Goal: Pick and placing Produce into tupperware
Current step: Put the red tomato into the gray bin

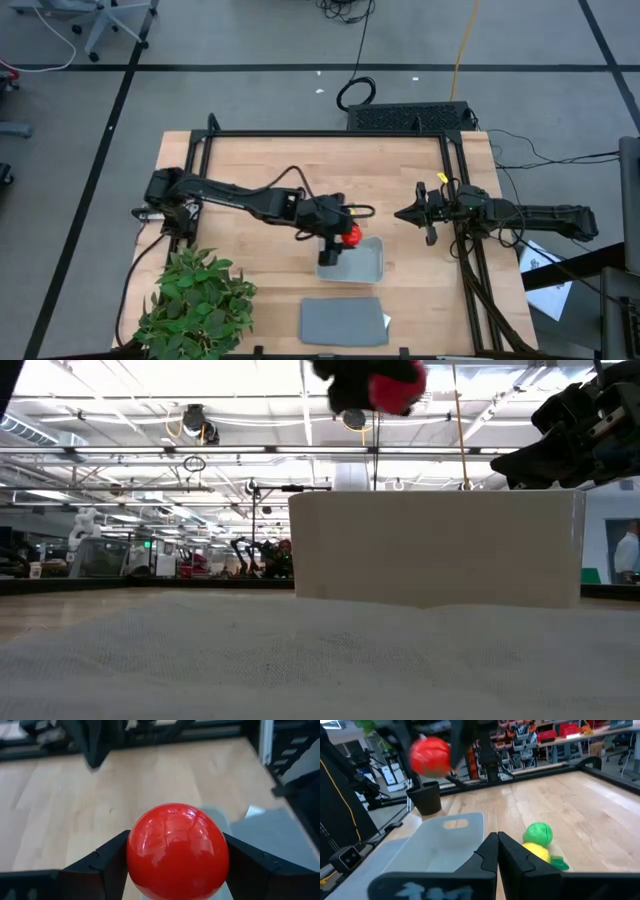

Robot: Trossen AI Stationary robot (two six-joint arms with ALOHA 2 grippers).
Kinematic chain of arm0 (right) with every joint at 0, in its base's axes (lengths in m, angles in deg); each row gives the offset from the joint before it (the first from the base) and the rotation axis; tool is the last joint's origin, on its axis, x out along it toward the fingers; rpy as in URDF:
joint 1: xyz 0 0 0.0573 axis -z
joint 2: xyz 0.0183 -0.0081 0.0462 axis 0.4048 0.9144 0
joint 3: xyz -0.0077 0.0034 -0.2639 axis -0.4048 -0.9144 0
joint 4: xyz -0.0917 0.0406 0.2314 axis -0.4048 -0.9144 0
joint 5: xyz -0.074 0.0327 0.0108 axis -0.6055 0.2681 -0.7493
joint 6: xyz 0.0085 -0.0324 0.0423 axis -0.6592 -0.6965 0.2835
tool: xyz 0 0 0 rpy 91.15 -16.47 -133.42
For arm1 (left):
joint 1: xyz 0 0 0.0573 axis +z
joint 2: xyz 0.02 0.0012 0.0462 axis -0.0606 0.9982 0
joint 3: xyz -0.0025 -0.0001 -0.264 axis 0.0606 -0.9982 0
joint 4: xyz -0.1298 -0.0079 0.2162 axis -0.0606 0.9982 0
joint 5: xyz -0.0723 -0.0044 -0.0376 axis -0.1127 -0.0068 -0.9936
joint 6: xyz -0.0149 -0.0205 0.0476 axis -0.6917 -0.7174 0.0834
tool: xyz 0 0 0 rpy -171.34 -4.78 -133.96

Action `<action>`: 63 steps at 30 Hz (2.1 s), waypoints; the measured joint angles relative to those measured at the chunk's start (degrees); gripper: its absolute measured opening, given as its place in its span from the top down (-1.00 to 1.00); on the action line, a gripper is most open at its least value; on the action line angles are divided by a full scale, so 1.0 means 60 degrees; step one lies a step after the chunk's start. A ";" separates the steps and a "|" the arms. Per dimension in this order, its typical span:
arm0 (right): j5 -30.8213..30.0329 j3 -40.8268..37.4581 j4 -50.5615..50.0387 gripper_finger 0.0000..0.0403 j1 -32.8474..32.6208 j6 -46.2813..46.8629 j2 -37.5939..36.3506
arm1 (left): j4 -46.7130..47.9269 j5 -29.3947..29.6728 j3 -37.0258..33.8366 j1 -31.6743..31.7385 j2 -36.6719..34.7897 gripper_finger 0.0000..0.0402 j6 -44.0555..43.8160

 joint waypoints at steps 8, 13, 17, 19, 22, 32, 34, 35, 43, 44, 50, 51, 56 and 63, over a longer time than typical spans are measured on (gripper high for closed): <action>0.0000 0.0000 0.0011 1.00 0.0000 0.0001 0.0111 | 0.0680 -0.0495 0.0825 0.0123 0.1185 -0.32 0.0273; 0.0002 0.0000 0.0030 1.00 0.0000 0.0001 0.0150 | 0.1190 -0.0719 0.0833 0.0116 0.1690 -0.28 0.1144; 0.0000 0.0000 0.0028 1.00 0.0000 0.0001 0.0159 | 0.1191 -0.1262 0.0829 0.0180 0.1886 -0.28 0.1276; 0.0000 0.0000 0.0029 1.00 0.0000 0.0001 0.0166 | 0.1212 -0.1535 0.0834 0.0229 0.1942 -0.31 0.1438; 0.0000 0.0000 0.0030 1.00 0.0000 0.0001 0.0166 | 0.1402 -0.1687 0.0834 0.0230 0.2053 -0.34 0.2271; 0.0004 0.0000 0.0026 1.00 0.0000 0.0001 0.0170 | 0.1439 -0.2263 0.0833 0.0576 0.2104 -0.35 0.3336; 0.0001 0.0000 0.0030 1.00 0.0000 0.0001 0.0170 | 0.1421 -0.2391 0.0833 0.0659 0.2104 -0.35 0.3419; 0.0004 0.0000 0.0030 1.00 0.0000 0.0001 0.0170 | 0.1399 -0.2478 0.0833 0.0691 0.2104 -0.35 0.3453; 0.0001 0.0000 0.0030 1.00 0.0000 -0.0027 0.0170 | 0.0956 -0.3161 0.0833 0.0924 0.2104 -0.35 0.3611; 0.0000 0.0000 0.0027 1.00 0.0000 -0.0028 0.0170 | 0.0946 -0.3165 0.0833 0.0946 0.2104 -0.35 0.3693; 0.0000 0.0000 0.0030 1.00 0.0000 -0.0013 0.0170 | 0.1061 -0.3339 0.0833 0.0936 0.2104 -0.35 0.4443; 0.0000 0.0000 0.0026 1.00 0.0000 -0.0010 0.0170 | 0.1070 -0.3449 0.0833 0.0929 0.2104 -0.35 0.4446; 0.0000 0.0000 0.0030 1.00 0.0000 -0.0015 0.0170 | 0.1087 -0.4342 0.0833 0.0986 0.2097 -0.35 0.3488; 0.0003 0.0000 0.0027 1.00 0.0000 -0.0028 0.0170 | 0.1536 -0.4418 0.0825 0.0836 0.2215 -0.35 0.3001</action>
